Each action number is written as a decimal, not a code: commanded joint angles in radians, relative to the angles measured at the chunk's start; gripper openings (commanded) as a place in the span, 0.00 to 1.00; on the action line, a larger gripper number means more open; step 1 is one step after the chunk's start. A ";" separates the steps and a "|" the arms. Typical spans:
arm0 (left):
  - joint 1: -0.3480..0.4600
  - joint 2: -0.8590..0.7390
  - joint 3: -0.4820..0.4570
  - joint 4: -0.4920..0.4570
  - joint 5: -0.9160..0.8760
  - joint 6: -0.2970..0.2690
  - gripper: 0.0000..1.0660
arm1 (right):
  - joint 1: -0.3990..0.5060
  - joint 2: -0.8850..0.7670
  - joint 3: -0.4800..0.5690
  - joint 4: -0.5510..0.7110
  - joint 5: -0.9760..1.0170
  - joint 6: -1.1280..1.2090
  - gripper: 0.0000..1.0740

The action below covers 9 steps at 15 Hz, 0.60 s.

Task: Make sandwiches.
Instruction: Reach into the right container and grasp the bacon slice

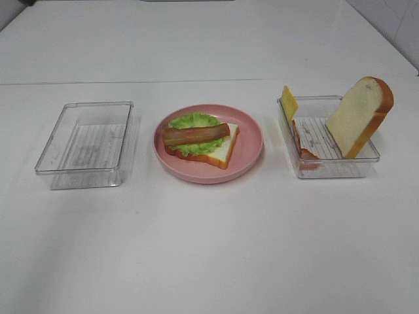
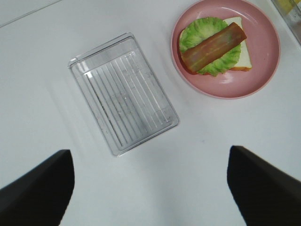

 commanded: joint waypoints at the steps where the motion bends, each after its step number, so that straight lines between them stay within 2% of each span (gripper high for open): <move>1: -0.002 -0.141 0.093 0.045 0.071 -0.007 0.78 | -0.002 -0.013 0.004 0.001 -0.010 0.001 0.72; 6: -0.002 -0.466 0.311 0.049 0.070 -0.030 0.78 | -0.002 -0.013 0.004 0.001 -0.010 0.001 0.72; 7: -0.002 -0.627 0.420 0.041 0.070 -0.037 0.78 | -0.002 -0.013 0.004 0.001 -0.010 0.001 0.72; 9: -0.002 -0.745 0.477 0.042 0.070 -0.037 0.78 | -0.002 -0.013 0.004 0.001 -0.010 0.001 0.72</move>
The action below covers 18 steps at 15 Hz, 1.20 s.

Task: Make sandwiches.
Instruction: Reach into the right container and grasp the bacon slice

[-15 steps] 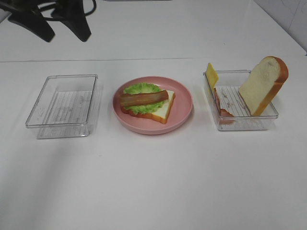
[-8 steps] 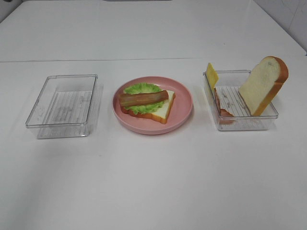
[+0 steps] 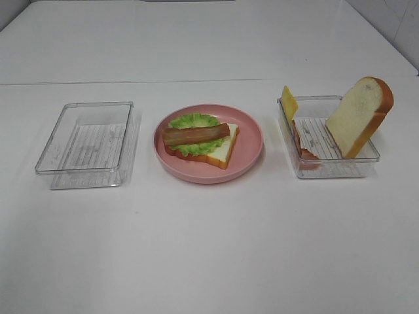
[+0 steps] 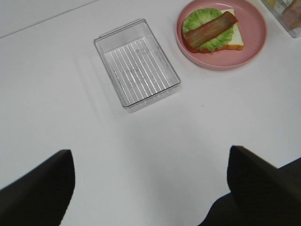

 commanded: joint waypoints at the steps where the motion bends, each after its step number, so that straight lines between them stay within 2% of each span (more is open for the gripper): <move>1: -0.002 -0.129 0.057 -0.004 0.068 -0.011 0.78 | -0.002 -0.013 0.004 0.001 -0.010 0.001 0.72; 4: -0.002 -0.339 0.123 -0.004 0.068 -0.010 0.78 | -0.002 -0.013 0.004 0.001 -0.010 0.001 0.72; 6: -0.002 -0.451 0.202 -0.002 0.068 0.018 0.78 | -0.002 -0.002 0.004 0.001 -0.010 0.001 0.72; 11: -0.002 -0.595 0.406 -0.005 0.041 0.008 0.78 | -0.002 0.073 0.003 0.010 -0.014 0.001 0.72; 12: -0.002 -0.648 0.461 -0.005 0.019 -0.004 0.78 | -0.002 0.128 -0.001 0.016 -0.023 0.001 0.71; 15: -0.002 -0.712 0.519 -0.005 -0.013 -0.007 0.78 | -0.002 0.260 -0.023 0.030 -0.105 0.001 0.71; 18: -0.002 -0.746 0.589 -0.006 -0.040 -0.019 0.78 | -0.002 0.479 -0.061 0.118 -0.250 -0.007 0.71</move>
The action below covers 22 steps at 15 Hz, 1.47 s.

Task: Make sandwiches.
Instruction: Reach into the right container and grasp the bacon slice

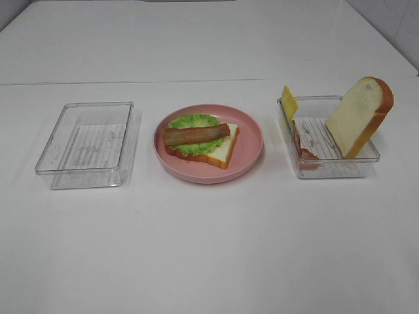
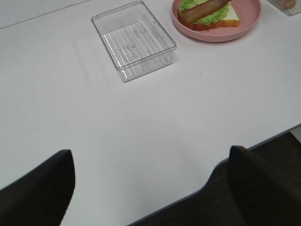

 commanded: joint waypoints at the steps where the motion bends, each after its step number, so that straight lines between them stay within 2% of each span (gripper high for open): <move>1: -0.002 -0.016 0.051 -0.004 -0.045 -0.023 0.78 | -0.002 0.148 -0.047 0.066 -0.104 -0.008 0.71; 7: -0.002 -0.013 0.090 -0.003 -0.161 -0.025 0.78 | -0.002 0.545 -0.245 0.108 -0.133 -0.068 0.71; 8: -0.002 -0.013 0.090 -0.003 -0.161 -0.025 0.78 | -0.002 0.681 -0.335 0.131 -0.109 -0.068 0.71; 9: -0.002 -0.013 0.090 -0.003 -0.161 -0.025 0.78 | -0.002 0.717 -0.356 0.134 -0.100 -0.068 0.71; 14: -0.002 -0.013 0.090 -0.003 -0.161 -0.025 0.78 | 0.002 0.999 -0.600 0.160 0.006 -0.115 0.71; 16: -0.002 -0.013 0.090 -0.003 -0.161 -0.025 0.78 | 0.028 1.110 -0.708 0.152 0.055 -0.121 0.71; 17: -0.002 -0.013 0.090 -0.003 -0.161 -0.025 0.78 | 0.071 1.203 -0.780 0.145 0.091 -0.129 0.71; 20: -0.002 -0.013 0.090 -0.003 -0.161 -0.025 0.78 | 0.145 1.361 -0.888 0.140 0.131 -0.126 0.71; 22: -0.002 -0.013 0.090 -0.003 -0.161 -0.025 0.78 | 0.175 1.491 -0.967 0.108 0.162 -0.042 0.71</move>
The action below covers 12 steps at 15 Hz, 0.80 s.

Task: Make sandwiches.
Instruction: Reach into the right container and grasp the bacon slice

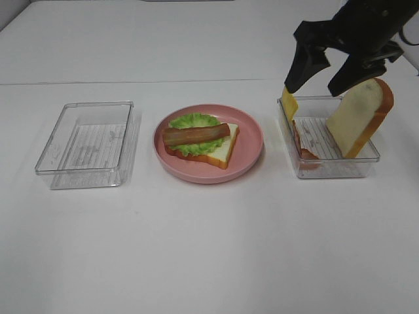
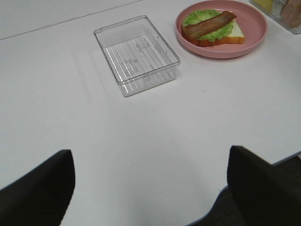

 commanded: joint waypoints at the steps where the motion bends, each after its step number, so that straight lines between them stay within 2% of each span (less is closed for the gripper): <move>1: -0.002 -0.005 0.005 -0.003 -0.010 -0.007 0.78 | 0.011 0.082 -0.048 -0.037 0.032 0.068 0.70; 4: -0.002 -0.005 0.005 -0.003 -0.010 -0.007 0.78 | 0.011 0.206 -0.119 -0.077 0.052 0.114 0.63; 7: -0.002 -0.005 0.005 -0.003 -0.010 -0.007 0.78 | 0.011 0.269 -0.129 -0.083 0.057 0.112 0.62; 9: -0.002 -0.005 0.005 -0.003 -0.010 -0.007 0.78 | 0.011 0.304 -0.129 -0.093 0.048 0.112 0.52; 11: -0.002 -0.005 0.005 -0.003 -0.010 -0.007 0.78 | 0.011 0.304 -0.133 -0.093 0.031 0.113 0.34; 12: -0.002 -0.005 0.005 -0.003 -0.010 -0.007 0.78 | 0.011 0.304 -0.133 -0.091 0.029 0.114 0.28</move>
